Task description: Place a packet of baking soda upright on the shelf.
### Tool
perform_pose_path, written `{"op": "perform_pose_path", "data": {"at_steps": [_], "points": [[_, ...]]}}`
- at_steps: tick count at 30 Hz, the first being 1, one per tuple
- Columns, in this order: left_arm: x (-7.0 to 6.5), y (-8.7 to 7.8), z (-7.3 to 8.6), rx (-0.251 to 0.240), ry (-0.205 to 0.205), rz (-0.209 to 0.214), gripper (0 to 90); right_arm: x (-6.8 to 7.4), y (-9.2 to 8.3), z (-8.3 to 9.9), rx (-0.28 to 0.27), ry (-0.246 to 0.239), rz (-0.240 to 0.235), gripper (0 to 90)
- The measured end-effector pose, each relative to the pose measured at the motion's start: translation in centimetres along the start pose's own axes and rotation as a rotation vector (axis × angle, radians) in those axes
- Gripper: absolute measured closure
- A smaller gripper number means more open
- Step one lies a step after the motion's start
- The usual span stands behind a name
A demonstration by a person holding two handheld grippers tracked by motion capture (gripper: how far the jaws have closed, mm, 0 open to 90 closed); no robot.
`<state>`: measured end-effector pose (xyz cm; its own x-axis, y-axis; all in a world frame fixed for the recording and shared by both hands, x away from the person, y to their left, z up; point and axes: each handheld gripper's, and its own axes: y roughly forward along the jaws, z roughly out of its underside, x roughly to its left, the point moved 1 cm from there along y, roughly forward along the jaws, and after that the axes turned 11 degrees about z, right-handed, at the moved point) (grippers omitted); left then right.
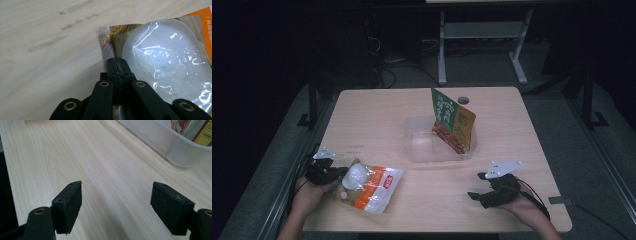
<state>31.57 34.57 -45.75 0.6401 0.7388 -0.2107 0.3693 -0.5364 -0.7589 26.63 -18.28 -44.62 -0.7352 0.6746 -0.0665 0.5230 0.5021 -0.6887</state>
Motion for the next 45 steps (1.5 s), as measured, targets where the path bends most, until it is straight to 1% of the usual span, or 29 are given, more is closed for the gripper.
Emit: {"op": "perform_pose_path", "data": {"at_steps": [1,4,7,8,9,11,15,17,18,19,22,23,24,28,29,32,33,34,35,36,37,38,39,40,41,42,43,44,45], "points": [[-0.2,-0.2,0.3,0.002,0.002,-0.001,89.8,0.0,-0.1,0.0,-0.001,0.000,0.001,24.6],[-0.6,-0.8,1.2,-0.007,-0.018,0.004,89.8,0.0,0.0,0.0,0.004,0.006,0.001,24.6],[-1.0,-1.1,1.6,-0.013,-0.019,0.015,89.9,0.0,0.0,0.0,0.001,0.000,0.000,24.6],[-1.3,-1.1,1.8,-0.019,-0.013,0.029,89.9,0.1,0.1,0.0,0.004,-0.004,-0.002,24.6],[-1.3,-1.1,1.8,-0.019,-0.013,0.029,89.9,0.1,0.1,0.0,0.004,-0.004,-0.002,24.6],[-1.5,-0.7,1.5,-0.015,0.016,0.040,89.9,0.2,0.2,-0.2,0.007,-0.004,-0.004,24.6],[-1.6,-0.1,0.9,-0.012,0.029,0.058,89.9,0.3,0.4,-0.3,0.006,-0.011,-0.009,24.6],[-2.3,0.3,0.6,-0.001,0.044,0.082,89.9,0.3,0.4,-0.2,0.009,-0.009,-0.009,24.6],[-2.3,0.3,0.6,-0.001,0.044,0.082,89.9,0.3,0.4,-0.2,0.009,-0.009,-0.009,24.6],[-2.9,0.6,0.6,0.002,0.040,0.110,89.9,0.2,0.3,-0.2,0.009,-0.004,-0.009,24.6],[-3.9,0.9,0.4,0.011,0.058,0.132,89.9,0.1,0.2,-0.1,0.008,-0.003,-0.007,24.6],[-4.3,1.0,0.4,0.015,0.049,0.146,89.9,0.1,0.2,-0.1,0.007,-0.004,-0.007,24.6],[-4.6,1.1,0.3,0.018,0.051,0.155,89.8,0.1,0.2,-0.1,0.008,-0.005,-0.006,24.6],[-6.0,1.4,0.3,0.032,0.057,0.175,89.9,0.2,0.0,-0.1,0.004,-0.002,-0.004,24.6],[-6.0,1.4,0.3,0.032,0.057,0.175,89.8,0.2,0.0,-0.1,0.004,-0.002,-0.004,24.6],[-6.8,1.3,0.6,0.036,0.053,0.201,89.8,0.2,-0.1,0.0,0.004,0.001,-0.003,24.6],[-7.5,1.4,0.8,0.032,0.053,0.219,89.8,0.1,0.0,0.0,0.004,0.004,-0.004,24.6],[-7.7,1.4,0.8,0.034,0.065,0.228,89.8,0.1,0.0,0.0,0.005,0.004,-0.004,24.6],[-8.1,1.5,0.8,0.039,0.062,0.240,89.8,0.1,0.0,0.0,0.005,0.004,-0.005,24.6],[-8.1,1.5,0.8,0.039,0.062,0.240,89.8,0.2,-0.1,0.0,0.007,0.002,-0.005,24.6],[-8.4,1.7,0.8,0.033,0.062,0.250,89.8,0.2,-0.1,0.0,0.007,0.002,-0.005,24.6],[-8.6,1.8,0.7,0.045,0.076,0.259,89.8,0.2,0.0,-0.1,0.008,0.002,-0.005,24.6],[-9.3,2.3,0.5,0.039,0.069,0.284,89.8,0.2,0.0,-0.1,0.008,0.001,-0.005,24.6],[-9.6,2.4,0.4,0.047,0.079,0.290,89.8,0.2,0.0,-0.1,0.007,0.000,-0.004,24.6],[-10.0,2.7,0.3,0.041,0.086,0.295,89.8,0.2,-0.1,-0.1,0.006,0.001,-0.004,24.6],[-10.0,2.7,0.3,0.041,0.086,0.295,89.8,0.2,-0.1,-0.1,0.006,0.001,-0.004,24.6],[-10.7,3.1,0.0,0.050,0.098,0.310,89.8,0.2,-0.1,0.0,0.004,0.004,-0.002,24.6],[-11.1,3.3,-0.1,0.051,0.109,0.317,89.8,0.2,-0.2,0.0,0.003,0.006,0.000,24.6],[-11.4,3.5,-0.2,0.056,0.111,0.326,89.8,0.1,-0.2,0.0,0.001,0.007,0.001,24.6]]}}
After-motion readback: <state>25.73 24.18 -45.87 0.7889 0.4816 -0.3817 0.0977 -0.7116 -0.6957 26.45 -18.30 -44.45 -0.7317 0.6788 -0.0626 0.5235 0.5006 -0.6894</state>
